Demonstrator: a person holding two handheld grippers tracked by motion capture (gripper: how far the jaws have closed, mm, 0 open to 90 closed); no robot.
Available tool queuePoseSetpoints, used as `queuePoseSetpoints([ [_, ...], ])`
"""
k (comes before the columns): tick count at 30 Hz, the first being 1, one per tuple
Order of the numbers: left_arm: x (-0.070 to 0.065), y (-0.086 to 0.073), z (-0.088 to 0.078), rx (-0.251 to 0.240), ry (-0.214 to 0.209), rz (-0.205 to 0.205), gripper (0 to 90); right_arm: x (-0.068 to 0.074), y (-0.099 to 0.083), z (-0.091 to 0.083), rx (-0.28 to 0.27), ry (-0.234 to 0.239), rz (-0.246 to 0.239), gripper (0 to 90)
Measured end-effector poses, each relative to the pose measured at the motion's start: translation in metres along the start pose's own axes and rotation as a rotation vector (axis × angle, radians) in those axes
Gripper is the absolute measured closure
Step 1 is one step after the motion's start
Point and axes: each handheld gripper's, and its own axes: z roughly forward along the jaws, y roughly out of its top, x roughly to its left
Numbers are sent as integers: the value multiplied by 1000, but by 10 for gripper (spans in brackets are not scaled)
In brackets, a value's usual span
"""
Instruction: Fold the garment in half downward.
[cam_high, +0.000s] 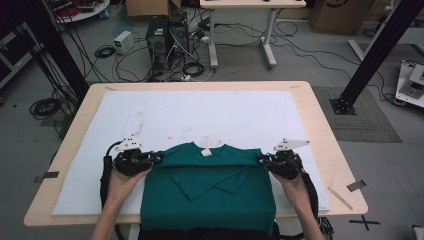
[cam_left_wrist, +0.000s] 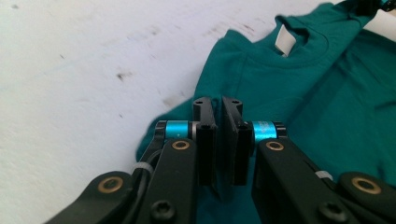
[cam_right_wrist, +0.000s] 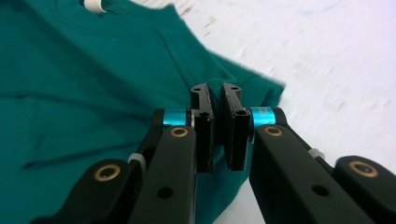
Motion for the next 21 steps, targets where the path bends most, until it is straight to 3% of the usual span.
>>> queuePoseSetpoints([
  [6, -10, -14, -7, 26, -47, 1, 844, 4, -19, -9, -12, 60, 49, 854],
  [12, -17, -23, -10, 70, -67, 3, 843, 11, -31, -13, 15, 92, 45, 854],
  [21, -19, -34, -11, 76, -92, -24, 840, 14, -42, -16, 27, 123, 58, 852],
])
